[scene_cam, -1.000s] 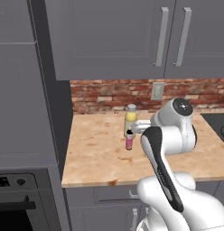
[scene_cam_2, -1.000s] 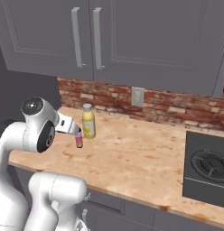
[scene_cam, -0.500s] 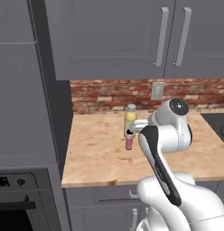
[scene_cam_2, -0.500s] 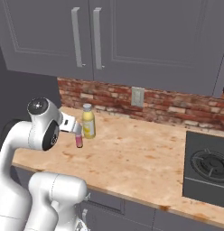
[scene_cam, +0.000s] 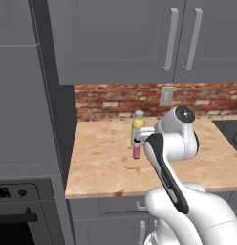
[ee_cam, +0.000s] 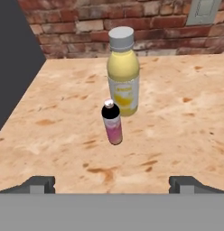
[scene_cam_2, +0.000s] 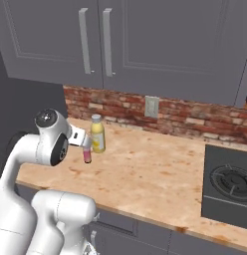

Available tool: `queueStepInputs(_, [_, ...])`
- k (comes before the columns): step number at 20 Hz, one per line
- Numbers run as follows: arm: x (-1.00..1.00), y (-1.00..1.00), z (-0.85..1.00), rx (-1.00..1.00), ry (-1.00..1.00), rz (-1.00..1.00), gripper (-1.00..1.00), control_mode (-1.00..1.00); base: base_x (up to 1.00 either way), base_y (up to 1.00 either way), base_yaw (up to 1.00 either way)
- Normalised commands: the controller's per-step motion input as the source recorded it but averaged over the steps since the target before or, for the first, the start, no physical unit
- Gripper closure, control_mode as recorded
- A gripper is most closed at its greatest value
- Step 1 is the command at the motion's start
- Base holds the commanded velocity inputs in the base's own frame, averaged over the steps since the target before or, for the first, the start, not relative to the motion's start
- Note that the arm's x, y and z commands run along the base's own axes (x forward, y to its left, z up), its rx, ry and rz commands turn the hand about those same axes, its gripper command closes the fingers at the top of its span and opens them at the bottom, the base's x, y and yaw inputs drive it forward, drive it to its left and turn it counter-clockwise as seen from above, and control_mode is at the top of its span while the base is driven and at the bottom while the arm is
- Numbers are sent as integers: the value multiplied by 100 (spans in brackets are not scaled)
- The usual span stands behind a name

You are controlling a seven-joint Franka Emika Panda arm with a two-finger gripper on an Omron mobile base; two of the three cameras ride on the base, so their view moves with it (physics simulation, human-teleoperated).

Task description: Move the drinks to the dining counter.

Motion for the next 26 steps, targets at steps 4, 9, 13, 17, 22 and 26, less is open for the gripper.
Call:
queueStepInputs(4, [18, 2, -11, 0, 0, 0, -100, -100, 0, 0, 0])
queueStepInputs(9, [14, 0, -9, 0, 0, 0, -100, -100, 0, 0, 0])
queueStepInputs(13, [13, 0, -12, 0, 0, 0, -100, -100, 0, 0, 0])
queueStepInputs(17, [13, 1, -14, 0, 0, 0, -100, -100, 0, 0, 0])
queueStepInputs(22, [14, 4, -14, 0, 0, 0, -100, -100, 0, 0, 0])
queueStepInputs(26, [14, 4, -14, 0, 0, 0, -100, -100, 0, 0, 0])
